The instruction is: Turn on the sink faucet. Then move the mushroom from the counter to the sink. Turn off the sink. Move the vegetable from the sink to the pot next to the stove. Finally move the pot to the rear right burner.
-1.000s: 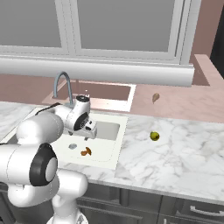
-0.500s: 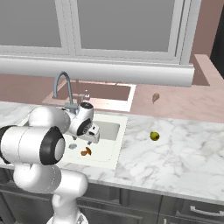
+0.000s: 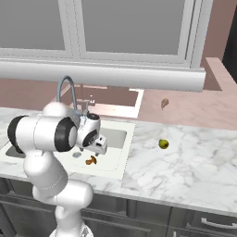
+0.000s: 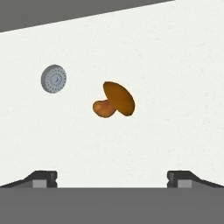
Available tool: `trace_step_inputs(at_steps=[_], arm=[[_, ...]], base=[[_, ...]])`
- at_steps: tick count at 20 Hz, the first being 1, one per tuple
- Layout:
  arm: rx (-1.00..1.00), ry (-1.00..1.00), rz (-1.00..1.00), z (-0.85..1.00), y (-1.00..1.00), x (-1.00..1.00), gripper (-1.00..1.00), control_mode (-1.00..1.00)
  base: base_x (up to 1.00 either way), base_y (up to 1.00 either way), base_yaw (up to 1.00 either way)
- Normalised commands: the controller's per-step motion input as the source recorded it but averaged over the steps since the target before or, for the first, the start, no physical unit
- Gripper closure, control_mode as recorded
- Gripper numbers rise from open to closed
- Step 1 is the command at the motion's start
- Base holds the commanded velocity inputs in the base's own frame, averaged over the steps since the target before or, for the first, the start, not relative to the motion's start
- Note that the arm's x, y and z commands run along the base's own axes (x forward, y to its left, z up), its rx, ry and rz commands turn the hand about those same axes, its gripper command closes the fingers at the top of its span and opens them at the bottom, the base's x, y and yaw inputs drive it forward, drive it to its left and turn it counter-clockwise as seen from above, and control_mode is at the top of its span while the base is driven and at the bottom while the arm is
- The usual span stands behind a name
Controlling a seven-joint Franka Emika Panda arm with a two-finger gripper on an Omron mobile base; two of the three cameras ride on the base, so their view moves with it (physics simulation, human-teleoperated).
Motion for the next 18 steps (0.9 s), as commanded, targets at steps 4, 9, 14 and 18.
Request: trace_step_inputs(at_steps=[4,9,14,18], arm=[[-0.02,0.01,0.00,-0.32,0.00,0.26,-1.00,-1.00],[-0.02,0.00,0.00,-0.32,0.00,0.24,-1.00,-1.00],[-0.02,0.00,0.00,-0.27,0.00,0.24,-1.00,-1.00],[-0.01,0.00,0.00,-0.19,0.00,0.14,-1.00,-1.00]], base=[[0.00,0.00,0.00],[0.00,0.00,0.00],[0.00,0.00,0.00],[0.00,0.00,0.00]])
